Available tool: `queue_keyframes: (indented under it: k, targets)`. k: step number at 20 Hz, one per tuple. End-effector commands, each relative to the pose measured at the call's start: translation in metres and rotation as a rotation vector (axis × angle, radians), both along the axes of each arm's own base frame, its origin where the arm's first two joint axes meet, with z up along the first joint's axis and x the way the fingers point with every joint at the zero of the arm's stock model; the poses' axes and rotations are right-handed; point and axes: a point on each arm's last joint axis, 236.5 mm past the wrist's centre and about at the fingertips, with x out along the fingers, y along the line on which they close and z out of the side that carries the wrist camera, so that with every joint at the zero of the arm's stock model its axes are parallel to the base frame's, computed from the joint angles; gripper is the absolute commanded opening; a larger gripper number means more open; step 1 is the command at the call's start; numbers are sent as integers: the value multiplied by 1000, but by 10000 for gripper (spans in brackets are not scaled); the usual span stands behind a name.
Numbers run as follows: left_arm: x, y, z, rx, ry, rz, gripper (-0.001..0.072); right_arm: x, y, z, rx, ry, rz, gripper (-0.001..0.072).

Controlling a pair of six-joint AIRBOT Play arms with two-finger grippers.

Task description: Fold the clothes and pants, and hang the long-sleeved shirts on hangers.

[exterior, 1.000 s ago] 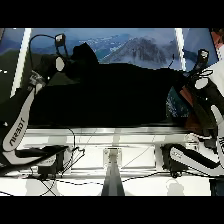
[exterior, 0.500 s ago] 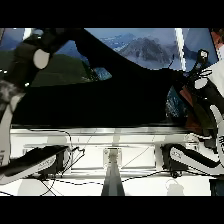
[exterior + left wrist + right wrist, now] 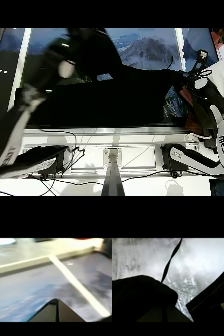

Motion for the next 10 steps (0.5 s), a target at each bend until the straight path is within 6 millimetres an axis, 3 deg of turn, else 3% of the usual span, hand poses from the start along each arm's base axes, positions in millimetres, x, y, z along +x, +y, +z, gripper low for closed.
queue_keyframes:
  k: [1,3,5,10]
  targets:
    - [-28,-105,-44,-175,40,-145,7,-2,2,-2,6,14,7,20]
    - [-42,-140,-75,-337,185,-154,7,-2,2,-2,5,12,5,20]
    - [-50,-156,-95,-393,253,-156,7,-2,2,-2,5,12,6,20]
    - [-42,-150,-99,-394,255,-139,26,-2,2,-2,5,12,6,20]
